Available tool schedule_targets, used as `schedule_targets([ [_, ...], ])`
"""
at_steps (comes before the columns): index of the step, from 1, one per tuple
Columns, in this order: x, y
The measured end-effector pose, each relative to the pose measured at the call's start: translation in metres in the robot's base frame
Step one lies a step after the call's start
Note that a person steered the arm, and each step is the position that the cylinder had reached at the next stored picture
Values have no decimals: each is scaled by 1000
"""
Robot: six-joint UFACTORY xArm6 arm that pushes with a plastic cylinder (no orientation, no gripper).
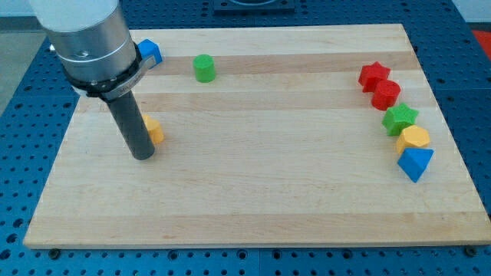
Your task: Slide the yellow heart towards the bottom right
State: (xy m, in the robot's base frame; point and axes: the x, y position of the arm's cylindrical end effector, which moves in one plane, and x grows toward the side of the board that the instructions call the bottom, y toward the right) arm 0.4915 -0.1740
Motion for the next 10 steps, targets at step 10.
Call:
schedule_targets([
  [10, -42, 57],
])
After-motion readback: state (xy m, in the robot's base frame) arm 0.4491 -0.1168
